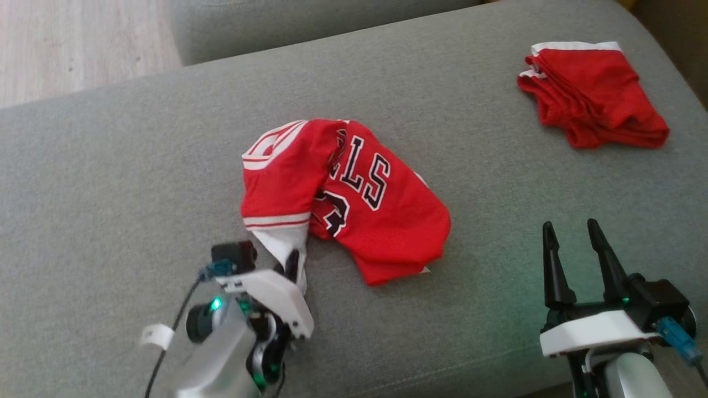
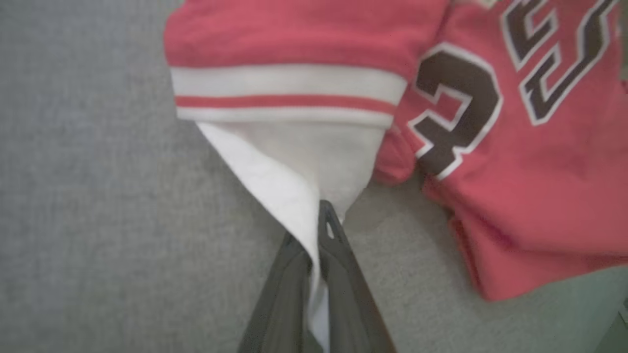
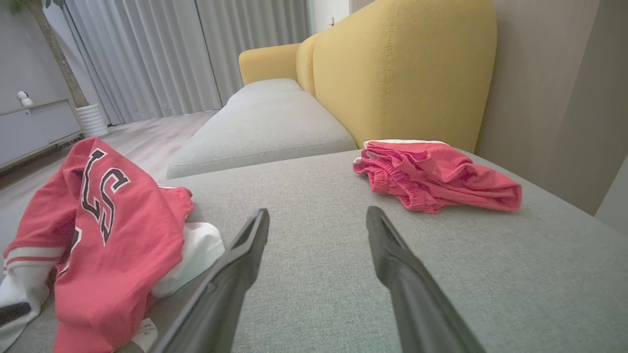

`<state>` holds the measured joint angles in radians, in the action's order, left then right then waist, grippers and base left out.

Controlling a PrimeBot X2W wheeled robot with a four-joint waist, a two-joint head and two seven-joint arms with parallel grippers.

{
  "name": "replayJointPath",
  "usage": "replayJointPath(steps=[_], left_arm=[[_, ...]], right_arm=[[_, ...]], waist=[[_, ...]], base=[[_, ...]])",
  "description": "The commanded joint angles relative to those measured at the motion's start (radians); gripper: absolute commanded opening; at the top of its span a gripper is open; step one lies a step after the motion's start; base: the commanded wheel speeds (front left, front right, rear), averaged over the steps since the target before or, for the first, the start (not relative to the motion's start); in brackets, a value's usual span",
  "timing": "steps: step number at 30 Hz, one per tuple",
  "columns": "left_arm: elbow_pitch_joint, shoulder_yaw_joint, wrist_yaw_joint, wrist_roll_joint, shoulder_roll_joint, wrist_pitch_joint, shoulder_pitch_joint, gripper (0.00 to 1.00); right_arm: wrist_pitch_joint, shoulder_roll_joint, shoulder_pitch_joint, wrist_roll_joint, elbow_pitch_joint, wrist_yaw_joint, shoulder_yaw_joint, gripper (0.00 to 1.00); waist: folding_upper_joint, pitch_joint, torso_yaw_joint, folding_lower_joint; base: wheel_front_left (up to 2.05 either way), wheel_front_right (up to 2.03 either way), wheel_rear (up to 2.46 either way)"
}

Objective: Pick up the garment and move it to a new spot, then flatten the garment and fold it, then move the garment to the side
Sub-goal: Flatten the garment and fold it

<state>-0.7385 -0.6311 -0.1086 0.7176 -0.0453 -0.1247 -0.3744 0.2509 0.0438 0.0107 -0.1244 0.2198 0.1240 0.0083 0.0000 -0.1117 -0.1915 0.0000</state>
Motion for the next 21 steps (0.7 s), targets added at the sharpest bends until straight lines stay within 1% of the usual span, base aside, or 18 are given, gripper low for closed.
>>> replayJointPath(steps=[1, 3, 5, 6, 9, 12, 15, 21], left_arm=[[0.031, 0.038, 0.002, 0.007, -0.014, -0.01, -0.064, 0.0], [0.072, 0.056, 0.003, 0.008, -0.037, -0.01, -0.11, 0.0], [0.132, 0.073, 0.002, 0.003, -0.076, 0.008, -0.164, 0.0], [0.203, 0.088, -0.001, -0.004, -0.125, 0.044, -0.223, 0.0], [0.304, 0.111, -0.008, -0.022, -0.205, 0.116, -0.323, 0.0], [0.369, 0.125, -0.015, -0.054, -0.282, 0.185, -0.435, 0.0], [0.401, 0.135, -0.007, -0.067, -0.327, 0.238, -0.527, 0.0], [0.392, 0.142, 0.0, -0.109, -0.374, 0.282, -0.687, 0.0]], right_arm=[[0.011, 0.006, 0.031, -0.005, -0.027, 0.007, 0.024, 1.0], [0.011, 0.006, 0.03, -0.006, -0.028, 0.007, 0.021, 1.0], [0.011, 0.006, 0.028, -0.007, -0.028, 0.007, 0.018, 1.0], [0.011, 0.006, 0.025, -0.007, -0.027, 0.007, 0.016, 1.0], [0.011, 0.006, 0.02, -0.009, -0.026, 0.007, 0.017, 1.0], [0.011, 0.006, 0.024, -0.012, -0.025, 0.007, 0.027, 1.0], [0.011, 0.006, 0.029, -0.015, -0.022, 0.007, 0.034, 1.0], [0.011, 0.006, 0.027, -0.019, -0.016, 0.007, 0.046, 1.0]], waist=[[0.0, 0.005, -0.004, 0.0], [0.0, 0.009, -0.008, 0.0], [0.0, 0.015, -0.009, 0.0], [0.0, 0.021, -0.009, 0.0], [0.0, 0.029, -0.005, 0.0], [0.0, 0.031, -0.007, 0.0], [0.0, 0.041, -0.015, 0.0], [0.0, 0.056, -0.031, 0.0]], base=[[0.0, 0.0, 0.0], [0.0, 0.0, 0.0], [0.0, 0.0, 0.0], [0.0, 0.0, 0.0], [0.0, 0.0, 0.0], [0.0, 0.0, 0.0], [0.0, 0.0, 0.0], [0.0, 0.0, 0.0]])
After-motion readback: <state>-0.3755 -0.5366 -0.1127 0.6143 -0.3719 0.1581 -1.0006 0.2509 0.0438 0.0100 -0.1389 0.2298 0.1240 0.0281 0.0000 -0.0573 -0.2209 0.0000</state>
